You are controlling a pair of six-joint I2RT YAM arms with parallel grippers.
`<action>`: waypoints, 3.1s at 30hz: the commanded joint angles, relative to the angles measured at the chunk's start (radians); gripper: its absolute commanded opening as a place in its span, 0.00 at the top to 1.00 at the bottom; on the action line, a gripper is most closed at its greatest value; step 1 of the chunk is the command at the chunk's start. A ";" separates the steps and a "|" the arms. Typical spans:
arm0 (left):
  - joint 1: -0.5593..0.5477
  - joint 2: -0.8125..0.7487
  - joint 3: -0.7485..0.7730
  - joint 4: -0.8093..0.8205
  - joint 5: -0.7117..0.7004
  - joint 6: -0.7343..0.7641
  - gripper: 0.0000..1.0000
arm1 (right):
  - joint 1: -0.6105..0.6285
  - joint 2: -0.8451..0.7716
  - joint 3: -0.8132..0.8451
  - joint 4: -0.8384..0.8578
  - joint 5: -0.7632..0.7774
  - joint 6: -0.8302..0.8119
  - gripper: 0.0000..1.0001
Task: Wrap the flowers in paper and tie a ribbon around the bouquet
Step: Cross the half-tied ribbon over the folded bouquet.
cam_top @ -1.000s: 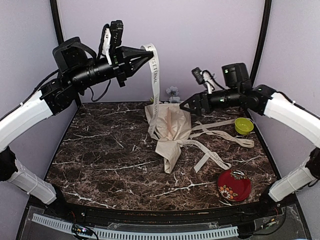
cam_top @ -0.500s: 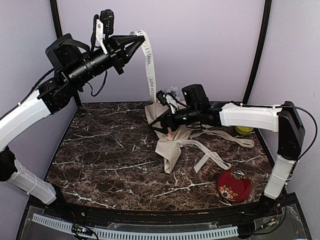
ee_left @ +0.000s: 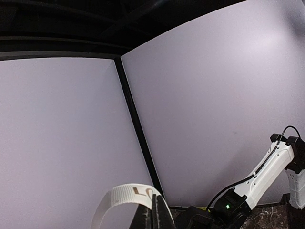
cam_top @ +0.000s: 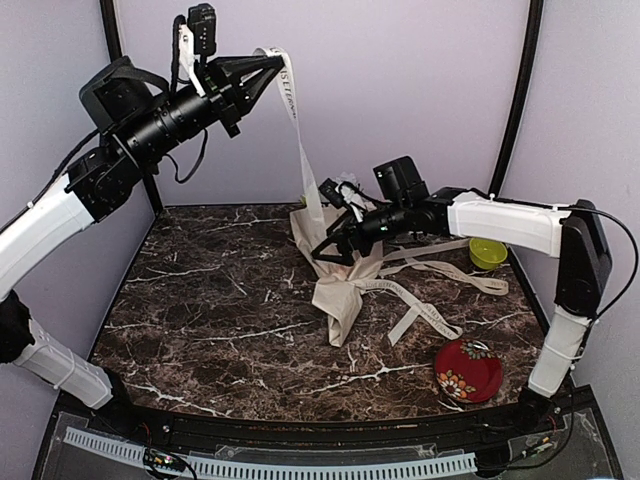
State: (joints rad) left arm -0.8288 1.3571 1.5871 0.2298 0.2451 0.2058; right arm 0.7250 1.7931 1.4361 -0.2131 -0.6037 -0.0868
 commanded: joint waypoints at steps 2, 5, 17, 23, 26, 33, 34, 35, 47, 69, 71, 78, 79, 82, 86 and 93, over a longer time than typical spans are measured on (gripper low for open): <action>0.003 -0.022 0.048 -0.023 0.131 0.026 1.00 | -0.019 0.011 0.144 -0.259 -0.009 -0.229 0.03; 0.014 0.003 0.084 -0.065 0.173 0.015 1.00 | -0.019 0.064 0.207 -0.262 0.003 -0.239 0.04; 0.031 0.014 0.090 -0.090 0.187 0.011 1.00 | -0.034 0.057 0.182 -0.110 -0.023 -0.123 0.62; 0.034 -0.080 -0.071 -0.102 0.238 0.089 1.00 | -0.071 -0.011 0.110 -0.062 -0.006 -0.057 0.98; 0.034 -0.152 -0.218 -0.212 0.442 0.247 0.96 | -0.073 -0.039 0.085 -0.045 0.024 -0.037 1.00; 0.033 -0.184 -0.492 -0.660 0.678 0.528 0.27 | -0.071 -0.086 0.036 -0.032 0.126 -0.039 1.00; 0.033 -0.169 -0.517 -0.680 0.627 0.529 0.26 | -0.072 -0.092 0.028 -0.026 0.128 -0.041 1.00; 0.033 -0.151 -0.535 -0.696 0.599 0.530 0.25 | -0.071 -0.099 0.018 -0.020 0.131 -0.042 1.00; 0.141 0.017 -0.769 0.307 0.290 -0.028 0.31 | -0.012 -0.106 -0.019 0.024 0.242 -0.016 1.00; 0.161 0.612 -0.492 0.774 0.463 -0.362 0.09 | 0.003 -0.104 -0.056 0.055 0.210 -0.049 1.00; 0.161 0.620 -0.483 0.759 0.471 -0.356 0.20 | 0.001 -0.108 -0.055 0.054 0.213 -0.055 1.00; 0.161 0.656 -0.489 0.829 0.482 -0.395 0.57 | -0.004 -0.108 -0.056 0.046 0.194 -0.057 1.00; 0.161 0.663 -0.484 0.829 0.484 -0.397 0.61 | -0.004 -0.108 -0.055 0.045 0.191 -0.056 1.00; 0.162 0.665 -0.493 0.835 0.488 -0.392 0.73 | -0.005 -0.115 -0.061 0.046 0.198 -0.056 1.00; 0.168 0.662 -0.510 0.860 0.526 -0.399 0.91 | -0.010 -0.129 -0.078 0.054 0.200 -0.056 1.00; 0.168 0.654 -0.520 0.843 0.512 -0.385 1.00 | -0.021 -0.152 -0.095 0.035 0.230 -0.027 0.96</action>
State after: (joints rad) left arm -0.6651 2.0319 1.0798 1.0462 0.7483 -0.1909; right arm 0.7136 1.6939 1.3579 -0.1947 -0.3950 -0.1360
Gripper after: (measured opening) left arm 0.009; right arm 0.004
